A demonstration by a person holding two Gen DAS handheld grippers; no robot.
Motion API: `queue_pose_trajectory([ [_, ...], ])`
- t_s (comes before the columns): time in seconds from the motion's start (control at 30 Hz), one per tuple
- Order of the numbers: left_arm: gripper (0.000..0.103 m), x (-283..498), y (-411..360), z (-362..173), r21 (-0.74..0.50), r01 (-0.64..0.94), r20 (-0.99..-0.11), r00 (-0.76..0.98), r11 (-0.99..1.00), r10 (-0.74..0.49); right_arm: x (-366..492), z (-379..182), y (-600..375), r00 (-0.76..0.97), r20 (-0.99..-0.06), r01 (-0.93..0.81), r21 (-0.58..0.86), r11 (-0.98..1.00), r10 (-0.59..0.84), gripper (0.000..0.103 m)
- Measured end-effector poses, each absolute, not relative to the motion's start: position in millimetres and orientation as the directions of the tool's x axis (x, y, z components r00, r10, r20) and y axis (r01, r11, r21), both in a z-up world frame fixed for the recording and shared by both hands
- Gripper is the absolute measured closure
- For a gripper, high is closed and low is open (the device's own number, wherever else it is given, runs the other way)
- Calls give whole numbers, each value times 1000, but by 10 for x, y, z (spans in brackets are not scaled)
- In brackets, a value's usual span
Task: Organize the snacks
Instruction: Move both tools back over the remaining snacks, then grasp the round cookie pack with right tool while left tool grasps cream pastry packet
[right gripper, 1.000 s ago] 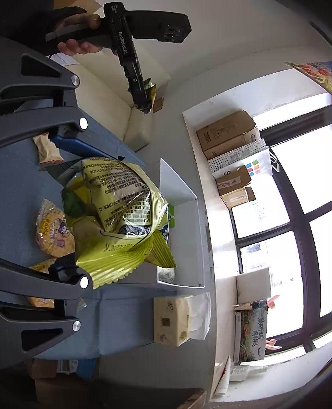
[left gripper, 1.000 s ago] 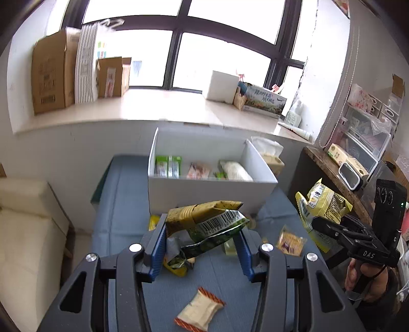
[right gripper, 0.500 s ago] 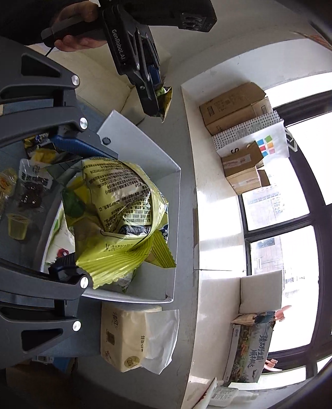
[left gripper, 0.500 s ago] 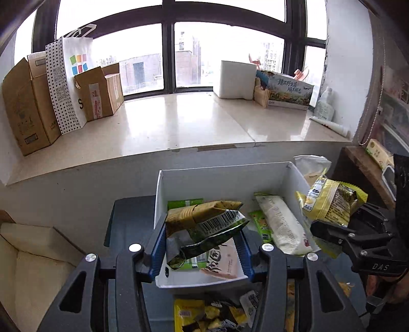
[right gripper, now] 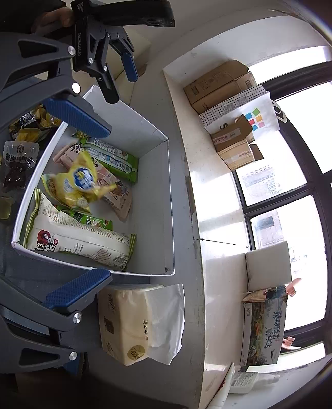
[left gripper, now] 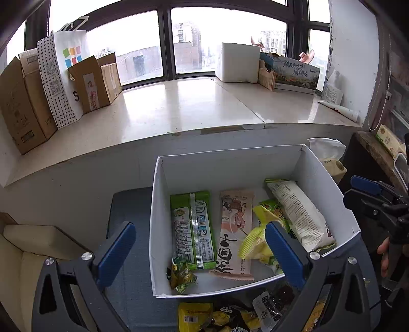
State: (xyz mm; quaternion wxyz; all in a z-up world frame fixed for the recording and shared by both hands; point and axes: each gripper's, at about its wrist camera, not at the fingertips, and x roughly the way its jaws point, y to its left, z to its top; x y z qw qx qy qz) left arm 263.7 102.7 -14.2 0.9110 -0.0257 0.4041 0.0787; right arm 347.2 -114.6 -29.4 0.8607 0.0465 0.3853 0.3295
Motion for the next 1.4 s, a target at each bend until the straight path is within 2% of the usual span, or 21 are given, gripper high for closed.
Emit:
queue_pose_trajectory([
  [0.3, 0, 2400, 989, -19, -28, -148, -731, 678, 989, 81, 3127, -104, -1358, 512, -580, -549, 347, 761, 634, 0],
  [0.53, 0, 1849, 871, 130, -70, -92, -705, 709, 993, 16, 2476, 16, -1527, 511, -554, -631, 278, 724, 657, 0],
  [0.7, 0, 1327, 777, 133, -89, -85, -688, 726, 992, 0, 2009, -256, -1676, 509, -596, -593, 280, 755, 621, 0],
  [0.87, 0, 838, 623, -38, -89, -61, -691, 723, 994, -18, 1725, -795, -1550, 454, -684, -590, 251, 768, 572, 0],
  [1.03, 0, 435, 539, -334, -137, -76, -710, 703, 988, -44, 1654, -1256, -1308, 418, -782, -568, 172, 805, 462, 0],
  [1.2, 0, 241, 465, -616, -199, -61, -742, 662, 978, -110, 1665, -1426, -1107, 433, -816, -557, 92, 825, 383, 0],
  [1.4, 0, 162, 410, -727, -196, -60, -750, 653, 979, -110, 1823, -1604, -1060, 417, -846, -528, 71, 846, 332, 0],
])
